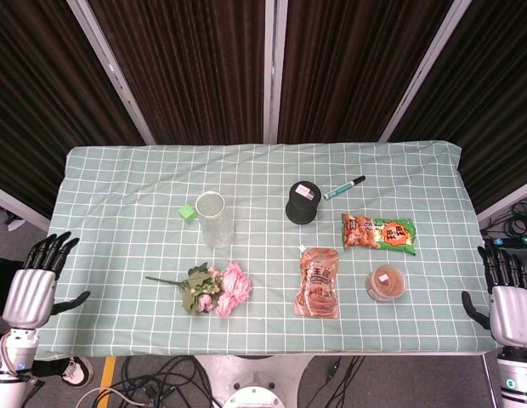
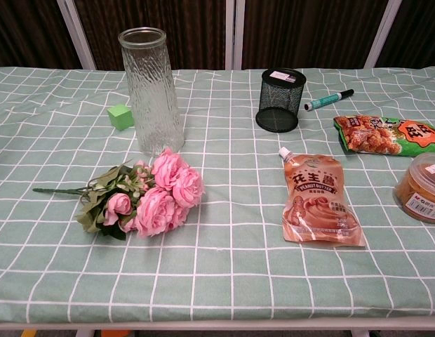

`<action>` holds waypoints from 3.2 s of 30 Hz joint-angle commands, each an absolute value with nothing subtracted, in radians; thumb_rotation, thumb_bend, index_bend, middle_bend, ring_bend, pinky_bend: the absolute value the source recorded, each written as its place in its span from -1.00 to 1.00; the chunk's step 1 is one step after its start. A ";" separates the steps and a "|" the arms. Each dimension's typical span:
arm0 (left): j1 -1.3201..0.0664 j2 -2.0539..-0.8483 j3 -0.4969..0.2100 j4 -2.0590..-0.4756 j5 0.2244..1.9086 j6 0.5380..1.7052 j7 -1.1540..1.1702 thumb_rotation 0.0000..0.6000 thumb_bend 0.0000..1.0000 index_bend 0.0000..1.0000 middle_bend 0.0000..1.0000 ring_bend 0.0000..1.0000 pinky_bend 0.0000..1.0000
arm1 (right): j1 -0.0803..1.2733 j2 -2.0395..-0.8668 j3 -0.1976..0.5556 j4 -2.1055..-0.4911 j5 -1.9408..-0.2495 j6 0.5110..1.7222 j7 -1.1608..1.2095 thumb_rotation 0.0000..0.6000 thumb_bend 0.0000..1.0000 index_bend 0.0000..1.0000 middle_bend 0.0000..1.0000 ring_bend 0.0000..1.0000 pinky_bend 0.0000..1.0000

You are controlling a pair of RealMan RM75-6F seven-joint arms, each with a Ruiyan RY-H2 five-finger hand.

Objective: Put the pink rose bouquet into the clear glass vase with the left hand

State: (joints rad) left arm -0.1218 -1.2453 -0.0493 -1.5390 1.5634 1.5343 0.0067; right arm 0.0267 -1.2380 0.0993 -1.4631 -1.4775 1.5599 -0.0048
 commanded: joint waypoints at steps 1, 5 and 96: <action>-0.124 -1.247 -0.047 -1.538 1.565 1.531 0.008 1.00 -0.82 -0.77 -0.89 -0.95 -0.78 | 0.027 -1.235 0.099 -1.468 -1.477 1.558 -0.007 1.00 -0.45 -1.00 -1.00 -1.00 -1.00; -0.124 -1.253 -0.043 -1.535 1.563 1.525 0.009 1.00 -0.82 -0.77 -0.89 -0.95 -0.78 | 0.030 -1.217 0.091 -1.483 -1.487 1.546 -0.007 1.00 -0.49 -1.00 -1.00 -1.00 -1.00; -0.656 -1.586 -0.021 -1.456 1.535 0.901 -0.141 1.00 -0.92 -0.88 -1.00 -1.00 -0.84 | 0.031 -1.184 0.122 -1.494 -1.412 1.522 0.019 1.00 -0.51 -1.00 -1.00 -1.00 -1.00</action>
State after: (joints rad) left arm -0.6541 -1.5845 -0.0201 -1.4573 1.5373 0.9027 -0.1423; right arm 0.0311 -1.1843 0.1216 -1.4939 -1.4116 1.5225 0.0186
